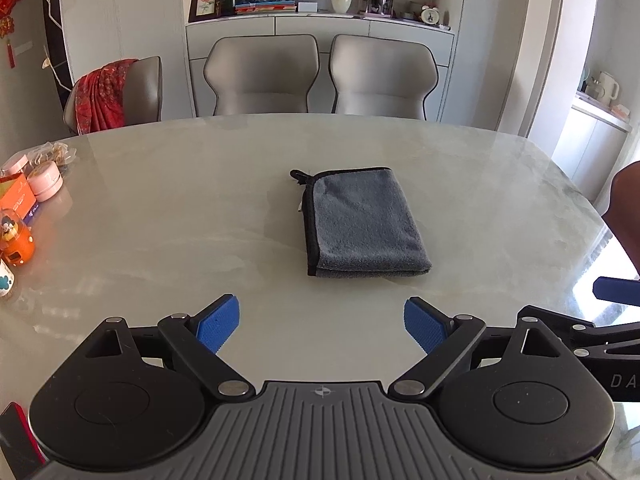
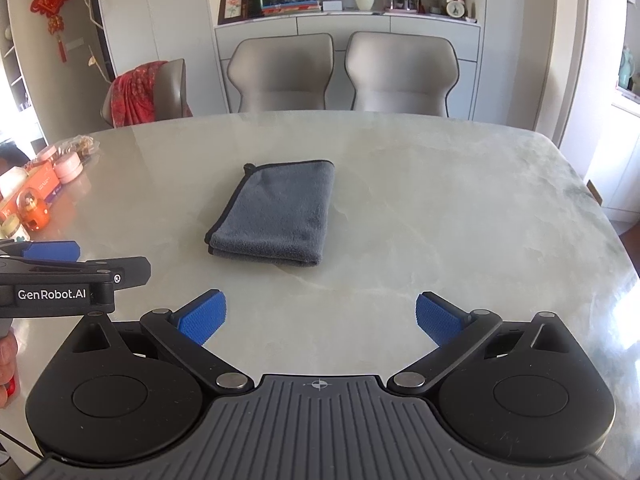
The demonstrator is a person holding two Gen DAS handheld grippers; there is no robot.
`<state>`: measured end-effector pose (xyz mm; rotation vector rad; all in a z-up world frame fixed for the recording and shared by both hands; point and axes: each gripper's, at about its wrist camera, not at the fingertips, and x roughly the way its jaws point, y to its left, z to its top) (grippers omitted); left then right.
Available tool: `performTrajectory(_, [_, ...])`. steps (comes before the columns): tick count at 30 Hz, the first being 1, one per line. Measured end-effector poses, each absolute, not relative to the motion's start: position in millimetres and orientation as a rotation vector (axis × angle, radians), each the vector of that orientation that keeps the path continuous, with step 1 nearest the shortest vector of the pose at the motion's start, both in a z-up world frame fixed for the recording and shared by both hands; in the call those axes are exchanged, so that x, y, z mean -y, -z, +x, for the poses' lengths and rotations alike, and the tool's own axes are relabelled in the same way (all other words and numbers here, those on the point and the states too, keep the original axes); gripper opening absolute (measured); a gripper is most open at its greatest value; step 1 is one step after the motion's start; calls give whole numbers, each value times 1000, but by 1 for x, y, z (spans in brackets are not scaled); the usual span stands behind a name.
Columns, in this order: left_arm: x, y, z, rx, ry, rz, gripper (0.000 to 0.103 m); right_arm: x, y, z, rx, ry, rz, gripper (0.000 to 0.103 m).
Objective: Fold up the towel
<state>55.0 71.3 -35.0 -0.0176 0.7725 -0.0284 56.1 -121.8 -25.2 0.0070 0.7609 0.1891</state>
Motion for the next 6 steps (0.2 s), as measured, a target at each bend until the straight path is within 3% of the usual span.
performTrajectory(6, [-70,34,55,-768,27,-9,94,124,28,58,-773,-188,17,102])
